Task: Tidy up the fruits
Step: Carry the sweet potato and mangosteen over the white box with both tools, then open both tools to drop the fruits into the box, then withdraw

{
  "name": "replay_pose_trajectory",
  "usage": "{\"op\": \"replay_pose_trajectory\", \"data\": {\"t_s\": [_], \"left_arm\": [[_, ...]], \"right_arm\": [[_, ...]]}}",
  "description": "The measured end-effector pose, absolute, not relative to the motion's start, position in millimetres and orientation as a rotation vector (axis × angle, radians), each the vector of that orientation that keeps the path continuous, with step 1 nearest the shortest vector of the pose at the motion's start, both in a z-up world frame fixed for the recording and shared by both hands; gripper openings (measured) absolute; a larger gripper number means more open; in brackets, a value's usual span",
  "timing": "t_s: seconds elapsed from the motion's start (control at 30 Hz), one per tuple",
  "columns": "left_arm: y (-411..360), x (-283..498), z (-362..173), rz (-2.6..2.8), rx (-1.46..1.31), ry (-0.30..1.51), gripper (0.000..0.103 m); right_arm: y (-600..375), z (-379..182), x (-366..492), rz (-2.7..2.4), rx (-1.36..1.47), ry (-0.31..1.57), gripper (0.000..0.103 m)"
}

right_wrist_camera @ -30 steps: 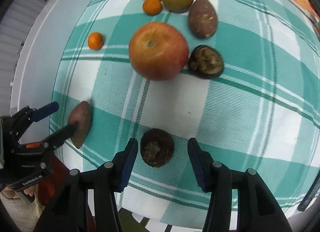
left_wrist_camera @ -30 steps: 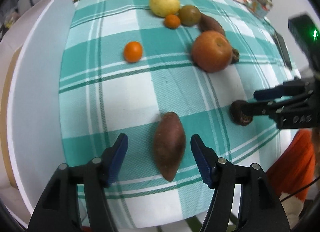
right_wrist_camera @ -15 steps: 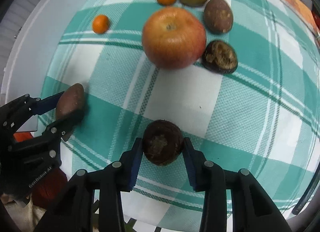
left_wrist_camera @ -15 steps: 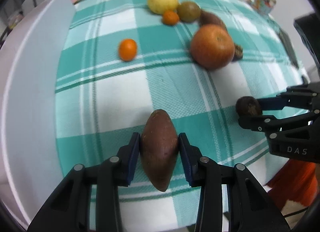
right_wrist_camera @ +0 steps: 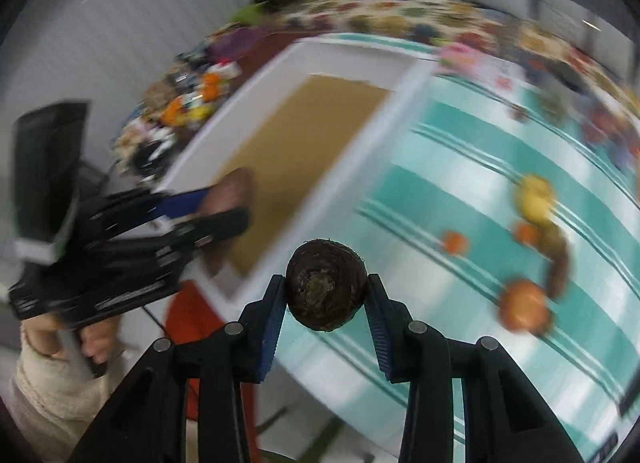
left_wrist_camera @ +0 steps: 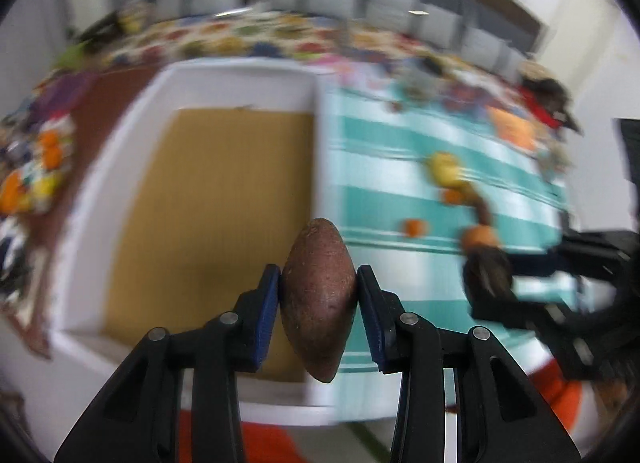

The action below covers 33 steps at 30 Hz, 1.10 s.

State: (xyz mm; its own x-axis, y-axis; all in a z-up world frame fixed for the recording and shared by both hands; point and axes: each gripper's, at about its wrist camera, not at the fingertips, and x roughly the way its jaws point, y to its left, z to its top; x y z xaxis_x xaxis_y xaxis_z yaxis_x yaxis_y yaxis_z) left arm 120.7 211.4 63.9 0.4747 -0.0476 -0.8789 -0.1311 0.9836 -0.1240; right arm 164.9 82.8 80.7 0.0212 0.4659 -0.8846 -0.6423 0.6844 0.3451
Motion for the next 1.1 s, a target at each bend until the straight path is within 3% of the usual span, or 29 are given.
{"op": "replay_pose_trajectory", "data": {"t_s": [0.27,0.57,0.63,0.7,0.8,0.97,1.1], "left_arm": [[310,112,-22,0.259,-0.269,1.215,0.04],[322,109,-42,0.266,-0.272,1.235,0.041],[323,110,-36,0.291,-0.253,1.208,0.052],[320,108,-26,0.308,-0.244,1.173,0.07],[308,104,-1,0.293,-0.246,1.1,0.072],[245,92,43,0.178,-0.224,0.96,0.081],[171,82,53,0.091,-0.155,0.887,0.081]], "right_arm": [[195,-5,142,0.922,-0.303,1.385,0.04],[217,-43,147,0.853,-0.373,1.398,0.041],[213,-42,151,0.848,-0.354,1.392,0.045],[204,-28,153,0.85,-0.333,1.363,0.047],[184,-1,156,0.853,-0.302,1.302,0.048],[120,43,147,0.814,-0.258,1.154,0.068],[38,54,131,0.705,-0.233,1.027,0.082]]}}
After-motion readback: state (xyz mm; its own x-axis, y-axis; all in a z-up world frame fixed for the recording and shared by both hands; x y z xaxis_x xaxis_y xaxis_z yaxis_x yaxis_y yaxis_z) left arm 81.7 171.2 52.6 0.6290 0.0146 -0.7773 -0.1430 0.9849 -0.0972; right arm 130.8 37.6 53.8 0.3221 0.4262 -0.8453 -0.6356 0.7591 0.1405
